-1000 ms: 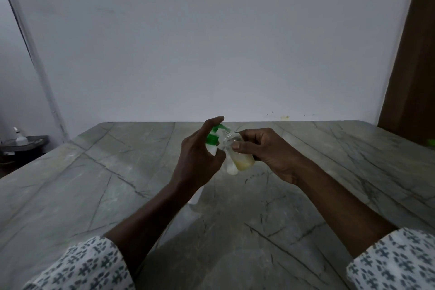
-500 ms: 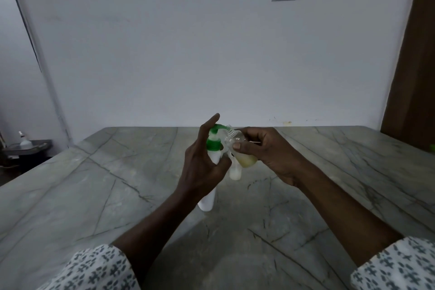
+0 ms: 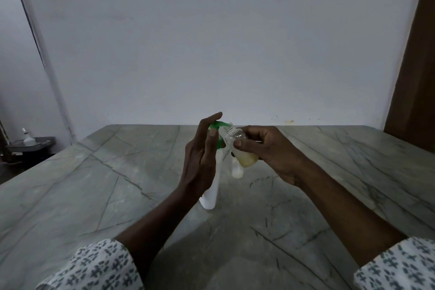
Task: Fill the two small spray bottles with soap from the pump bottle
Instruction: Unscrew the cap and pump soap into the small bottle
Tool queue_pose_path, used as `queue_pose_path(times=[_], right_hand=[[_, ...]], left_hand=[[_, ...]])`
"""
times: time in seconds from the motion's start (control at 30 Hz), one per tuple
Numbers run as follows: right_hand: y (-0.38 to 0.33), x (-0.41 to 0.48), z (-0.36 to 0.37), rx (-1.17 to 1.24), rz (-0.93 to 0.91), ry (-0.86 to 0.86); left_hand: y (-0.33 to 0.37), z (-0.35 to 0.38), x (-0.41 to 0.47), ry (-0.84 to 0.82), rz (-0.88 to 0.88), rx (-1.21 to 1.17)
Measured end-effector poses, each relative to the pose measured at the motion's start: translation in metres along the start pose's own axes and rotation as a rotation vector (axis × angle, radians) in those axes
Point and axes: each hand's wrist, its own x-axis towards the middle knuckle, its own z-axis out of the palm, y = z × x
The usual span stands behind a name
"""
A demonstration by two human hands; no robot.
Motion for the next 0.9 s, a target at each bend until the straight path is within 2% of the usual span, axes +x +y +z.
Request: queue_pose_path(times=[0.1, 0.17, 0.23, 0.3, 0.63, 0.9], right_hand=[[-0.002, 0.001, 0.002, 0.004, -0.007, 0.005], [-0.003, 0.001, 0.003, 0.002, -0.008, 0.006], [-0.004, 0.002, 0.004, 0.004, -0.006, 0.001], [-0.005, 0.002, 0.004, 0.004, -0.011, -0.002], [-0.008, 0.002, 0.008, -0.005, -0.026, -0.020], [-0.010, 0.004, 0.014, -0.003, -0.022, -0.024]], left_hand=[[-0.001, -0.002, 0.006, 0.056, -0.100, -0.052], [-0.002, -0.006, 0.015, 0.072, -0.248, -0.131], [0.001, -0.009, 0.024, 0.029, -0.418, -0.224], [0.004, -0.009, 0.028, -0.005, -0.507, -0.268], [0.006, -0.004, 0.022, 0.008, -0.508, -0.275], [0.006, 0.001, 0.020, 0.096, -0.580, -0.238]])
